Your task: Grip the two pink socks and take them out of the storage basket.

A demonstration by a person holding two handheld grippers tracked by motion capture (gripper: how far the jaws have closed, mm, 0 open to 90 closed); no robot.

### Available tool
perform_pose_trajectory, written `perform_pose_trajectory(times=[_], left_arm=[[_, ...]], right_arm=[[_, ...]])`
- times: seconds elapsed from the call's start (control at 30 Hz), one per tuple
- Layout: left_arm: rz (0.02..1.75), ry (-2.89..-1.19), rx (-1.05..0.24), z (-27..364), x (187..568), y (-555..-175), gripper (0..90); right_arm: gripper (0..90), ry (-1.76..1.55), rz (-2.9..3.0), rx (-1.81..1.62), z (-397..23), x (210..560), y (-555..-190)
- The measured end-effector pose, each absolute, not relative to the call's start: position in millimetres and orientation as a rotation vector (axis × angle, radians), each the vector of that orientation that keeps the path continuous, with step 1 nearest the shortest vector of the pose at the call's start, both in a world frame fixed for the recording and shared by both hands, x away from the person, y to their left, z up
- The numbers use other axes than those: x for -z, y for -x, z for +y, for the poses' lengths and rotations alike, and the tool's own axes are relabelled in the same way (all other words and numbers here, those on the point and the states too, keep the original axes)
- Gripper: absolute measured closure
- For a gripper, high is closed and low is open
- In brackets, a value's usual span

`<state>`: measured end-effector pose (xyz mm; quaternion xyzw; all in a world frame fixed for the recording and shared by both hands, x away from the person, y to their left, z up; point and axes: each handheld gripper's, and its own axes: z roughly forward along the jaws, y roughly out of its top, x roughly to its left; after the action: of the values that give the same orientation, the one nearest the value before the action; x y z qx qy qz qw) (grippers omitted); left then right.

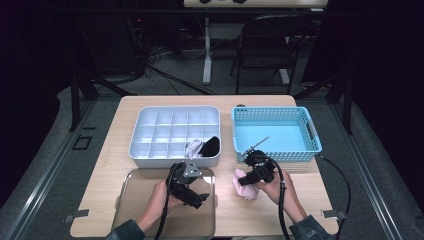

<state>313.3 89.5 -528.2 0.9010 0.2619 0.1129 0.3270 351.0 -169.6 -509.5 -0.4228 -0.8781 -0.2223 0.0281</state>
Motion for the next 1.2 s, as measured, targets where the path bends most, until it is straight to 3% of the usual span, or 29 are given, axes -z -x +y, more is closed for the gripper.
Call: perform_pose_trajectory(times=[0.03,0.07,0.1,0.17,0.33,0.5,0.63,0.77,0.93,1.2], left_arm=[[0.686,-2.356,-0.302,90,528,-314,0.0],[0.694,-2.351,-0.302,92,529,-314,0.0],[0.695,-2.353,-0.29,92,530,-315,0.1],[0.692,-2.359,-0.296,93,530,-315,0.1],[0.692,-2.375,-0.281,91,531,-315,1.2],[0.694,-2.369,-0.281,88,532,-314,2.4],[0.706,-2.358,-0.255,85,531,-316,5.2],[0.721,-2.33,-0.216,80,530,-318,9.8],[0.714,-2.313,-0.159,64,531,-320,18.8],[0.694,-2.365,-0.089,35,542,-322,28.4]], right_arm=[[67.5,1.295,-2.715,0.674,-168,511,-351],[59.3,1.283,-2.719,0.661,-163,519,-352],[58.0,1.3,-2.692,0.697,-161,522,-350],[47.3,1.26,-2.732,0.66,-161,524,-351],[43.7,1.28,-2.725,0.757,-172,516,-346],[44.4,1.3,-2.725,0.793,-185,515,-341],[49.8,1.289,-2.701,0.821,-190,518,-338],[51.7,1.245,-2.728,0.755,-184,527,-336],[64.8,1.253,-2.725,0.757,-178,534,-333],[67.5,1.299,-2.697,0.781,-174,545,-331]])
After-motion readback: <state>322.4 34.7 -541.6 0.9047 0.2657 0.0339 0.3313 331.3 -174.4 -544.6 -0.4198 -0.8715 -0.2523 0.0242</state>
